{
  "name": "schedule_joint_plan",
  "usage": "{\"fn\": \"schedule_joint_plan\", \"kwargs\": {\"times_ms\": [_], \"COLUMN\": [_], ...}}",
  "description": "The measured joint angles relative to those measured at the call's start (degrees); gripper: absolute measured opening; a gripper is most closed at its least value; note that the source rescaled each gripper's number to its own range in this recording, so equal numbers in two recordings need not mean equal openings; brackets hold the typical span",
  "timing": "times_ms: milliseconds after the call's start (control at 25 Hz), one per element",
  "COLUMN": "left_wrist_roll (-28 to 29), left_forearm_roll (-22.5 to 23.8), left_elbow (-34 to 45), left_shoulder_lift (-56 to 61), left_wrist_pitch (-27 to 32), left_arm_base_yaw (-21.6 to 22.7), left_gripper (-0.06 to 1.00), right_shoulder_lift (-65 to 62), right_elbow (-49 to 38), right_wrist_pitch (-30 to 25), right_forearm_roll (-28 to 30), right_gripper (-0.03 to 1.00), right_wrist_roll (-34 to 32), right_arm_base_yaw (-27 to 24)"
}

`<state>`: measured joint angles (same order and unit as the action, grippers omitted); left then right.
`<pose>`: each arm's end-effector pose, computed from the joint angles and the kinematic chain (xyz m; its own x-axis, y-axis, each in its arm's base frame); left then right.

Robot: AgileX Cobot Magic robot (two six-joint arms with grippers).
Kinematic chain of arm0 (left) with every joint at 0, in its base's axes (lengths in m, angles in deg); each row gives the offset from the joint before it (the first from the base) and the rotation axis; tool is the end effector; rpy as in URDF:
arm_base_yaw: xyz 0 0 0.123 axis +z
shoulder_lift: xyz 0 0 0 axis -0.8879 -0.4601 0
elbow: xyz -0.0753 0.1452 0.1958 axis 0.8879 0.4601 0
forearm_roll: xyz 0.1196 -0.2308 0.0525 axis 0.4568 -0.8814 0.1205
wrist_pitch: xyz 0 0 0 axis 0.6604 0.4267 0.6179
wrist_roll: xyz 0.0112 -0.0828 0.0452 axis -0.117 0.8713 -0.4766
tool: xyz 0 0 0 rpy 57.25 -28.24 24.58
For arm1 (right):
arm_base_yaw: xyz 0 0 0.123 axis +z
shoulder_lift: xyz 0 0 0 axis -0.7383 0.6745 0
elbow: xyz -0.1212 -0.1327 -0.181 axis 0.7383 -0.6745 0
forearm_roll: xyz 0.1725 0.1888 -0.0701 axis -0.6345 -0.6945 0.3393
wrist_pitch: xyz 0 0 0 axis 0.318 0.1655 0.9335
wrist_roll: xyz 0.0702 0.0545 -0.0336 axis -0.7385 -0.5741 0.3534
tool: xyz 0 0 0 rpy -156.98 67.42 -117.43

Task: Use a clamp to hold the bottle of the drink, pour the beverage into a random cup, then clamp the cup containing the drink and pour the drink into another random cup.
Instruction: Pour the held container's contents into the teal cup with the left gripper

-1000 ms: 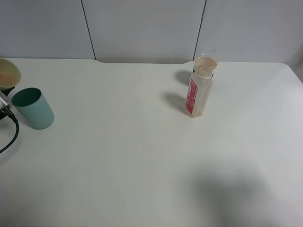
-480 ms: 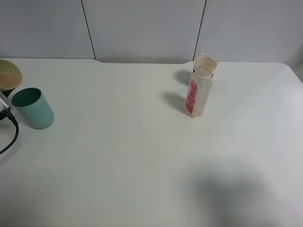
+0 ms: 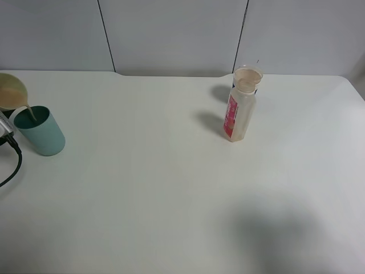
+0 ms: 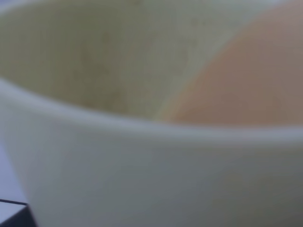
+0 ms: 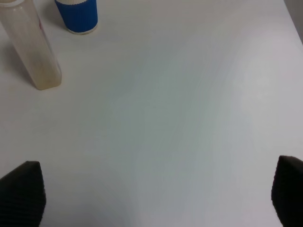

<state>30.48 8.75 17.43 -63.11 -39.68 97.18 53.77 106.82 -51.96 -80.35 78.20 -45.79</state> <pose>0.2530 0.0957 0.0925 0.0496 0.8656 -0.4982 0.2340 0.4749 0.8484 0.0415 -0.0025 0.2788 -0.4671 -0.0561 -0.8824 -0.0159 0.9984 -0.0551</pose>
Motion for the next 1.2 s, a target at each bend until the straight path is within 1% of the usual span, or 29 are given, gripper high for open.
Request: {"fn": "schedule_joint_plan", "kwargs": {"times_ms": [320, 880, 1000, 1120, 1200], "left_wrist_roll": [-0.4, -3.0, -3.1, -3.3, -3.3], "left_forearm_roll": [0.0, -0.2, -0.8, -2.5, -2.5], "left_elbow": [0.0, 0.0, 0.0, 0.0, 0.0], "left_shoulder_lift": [0.0, 0.0, 0.0, 0.0, 0.0], "left_wrist_pitch": [0.0, 0.0, 0.0, 0.0, 0.0], "left_arm_base_yaw": [0.0, 0.0, 0.0, 0.0, 0.0], "left_gripper": [0.02, 0.02, 0.02, 0.02, 0.02], "right_shoulder_lift": [0.0, 0.0, 0.0, 0.0, 0.0], "right_elbow": [0.0, 0.0, 0.0, 0.0, 0.0], "right_wrist_pitch": [0.0, 0.0, 0.0, 0.0, 0.0], "right_forearm_roll": [0.0, 0.0, 0.0, 0.0, 0.0], "right_gripper": [0.91, 0.91, 0.91, 0.91, 0.91], "right_wrist_roll": [0.0, 0.0, 0.0, 0.0, 0.0], "right_arm_base_yaw": [0.0, 0.0, 0.0, 0.0, 0.0]}}
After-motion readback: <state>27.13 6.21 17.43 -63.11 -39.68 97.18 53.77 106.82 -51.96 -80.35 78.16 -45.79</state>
